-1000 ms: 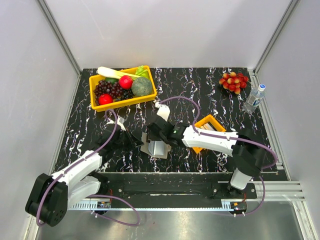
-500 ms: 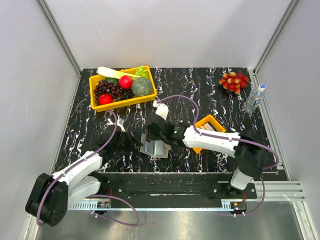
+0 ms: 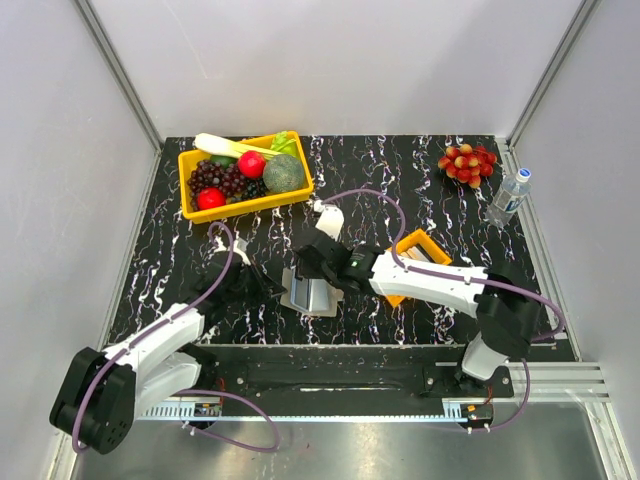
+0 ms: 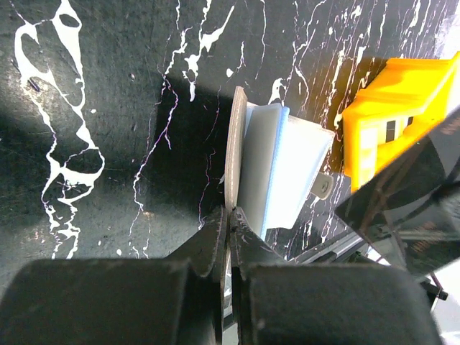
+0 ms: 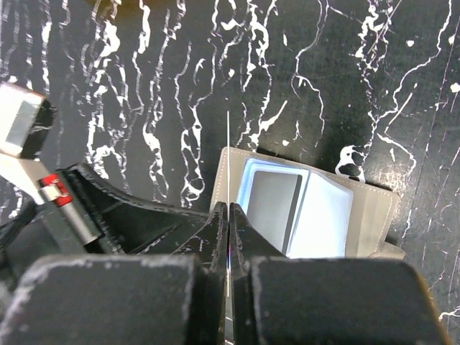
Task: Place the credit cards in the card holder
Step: Turn over the card slot in the card holder.
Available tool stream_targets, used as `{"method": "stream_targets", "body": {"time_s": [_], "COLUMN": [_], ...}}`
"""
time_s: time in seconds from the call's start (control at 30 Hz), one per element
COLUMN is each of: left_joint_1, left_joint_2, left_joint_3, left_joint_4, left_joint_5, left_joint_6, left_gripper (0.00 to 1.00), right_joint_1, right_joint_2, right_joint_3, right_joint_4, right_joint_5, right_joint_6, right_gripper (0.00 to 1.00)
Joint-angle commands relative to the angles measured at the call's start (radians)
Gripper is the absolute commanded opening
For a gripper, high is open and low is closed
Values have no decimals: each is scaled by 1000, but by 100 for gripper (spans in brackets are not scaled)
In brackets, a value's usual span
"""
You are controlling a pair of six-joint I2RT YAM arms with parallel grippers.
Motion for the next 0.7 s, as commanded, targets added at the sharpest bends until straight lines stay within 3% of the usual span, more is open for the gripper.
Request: {"method": "stream_targets", "body": {"time_s": [0.0,0.67], "left_joint_1": [-4,-11], "left_joint_2": [-25,-36], "left_joint_3": [-11,-13], "left_joint_4": [44,44], "left_joint_5": [-19,-19], "left_joint_6": [-21,-27], "left_gripper": [0,0], "right_joint_1": [14,21], "right_joint_2": [38,97], "right_joint_3": [22,39], "right_joint_4": [-11,8], "right_joint_5": [-3,-36], "right_joint_6": [31,34], "right_gripper": [0,0]}}
